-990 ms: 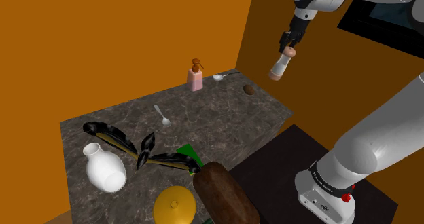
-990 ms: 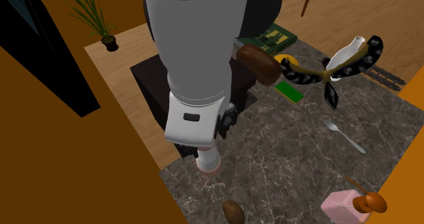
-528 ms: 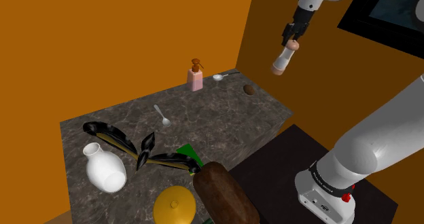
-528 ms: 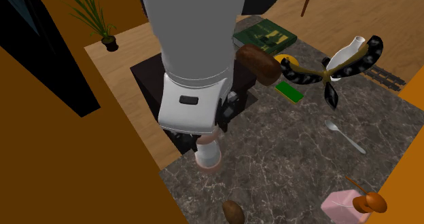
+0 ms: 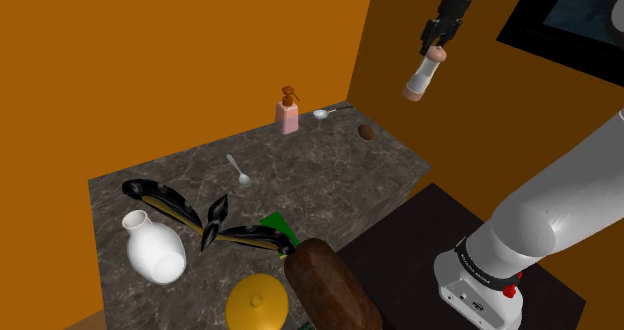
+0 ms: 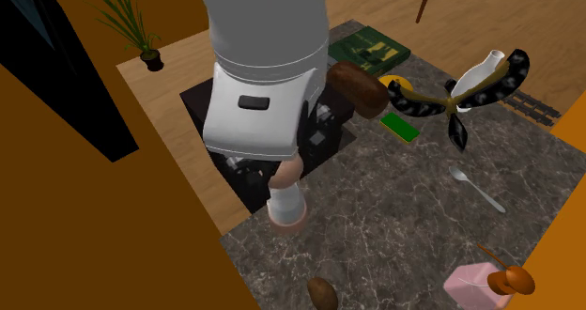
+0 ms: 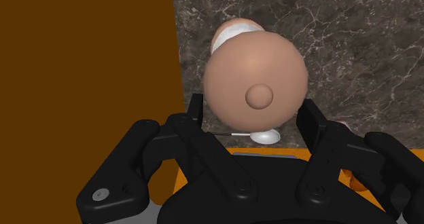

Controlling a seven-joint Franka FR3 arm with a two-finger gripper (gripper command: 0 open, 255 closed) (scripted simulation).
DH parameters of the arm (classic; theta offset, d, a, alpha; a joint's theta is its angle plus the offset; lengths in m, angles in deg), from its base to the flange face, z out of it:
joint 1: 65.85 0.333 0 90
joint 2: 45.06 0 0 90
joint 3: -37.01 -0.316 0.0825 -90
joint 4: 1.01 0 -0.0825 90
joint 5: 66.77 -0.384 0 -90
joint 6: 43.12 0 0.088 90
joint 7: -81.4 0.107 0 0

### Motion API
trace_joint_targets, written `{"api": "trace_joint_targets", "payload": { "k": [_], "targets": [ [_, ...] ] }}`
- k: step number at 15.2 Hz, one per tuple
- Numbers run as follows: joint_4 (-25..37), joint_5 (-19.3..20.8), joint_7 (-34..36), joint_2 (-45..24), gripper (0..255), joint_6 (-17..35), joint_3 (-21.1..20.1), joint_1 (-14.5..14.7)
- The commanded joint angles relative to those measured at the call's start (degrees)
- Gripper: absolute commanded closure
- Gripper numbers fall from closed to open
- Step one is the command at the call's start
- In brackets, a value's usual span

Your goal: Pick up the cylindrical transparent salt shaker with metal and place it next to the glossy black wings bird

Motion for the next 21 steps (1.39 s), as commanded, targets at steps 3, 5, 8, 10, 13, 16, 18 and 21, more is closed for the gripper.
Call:
{"api": "trace_joint_targets", "payload": {
  "k": [3,5,8,10,13,16,18,21],
  "targets": [
    [3.6,-0.1,0.1,-0.3,255,-3.4,0.0,0.0],
    [5.4,-0.1,0.1,-0.5,255,-5.0,0.0,0.0],
    [8.3,-0.3,0.0,-1.0,255,-7.4,0.1,0.0],
    [10.0,-0.4,0.0,-1.3,255,-8.8,0.1,-0.1],
    [7.4,0.5,4.5,1.0,255,-8.2,-2.2,2.0],
    [5.5,1.0,8.9,2.6,255,-7.8,-4.6,4.0],
    [4.6,1.3,11.7,3.4,255,-7.6,-6.2,5.3],
    [3.7,1.4,16.0,4.1,255,-7.4,-8.6,7.1]
  ]
}}
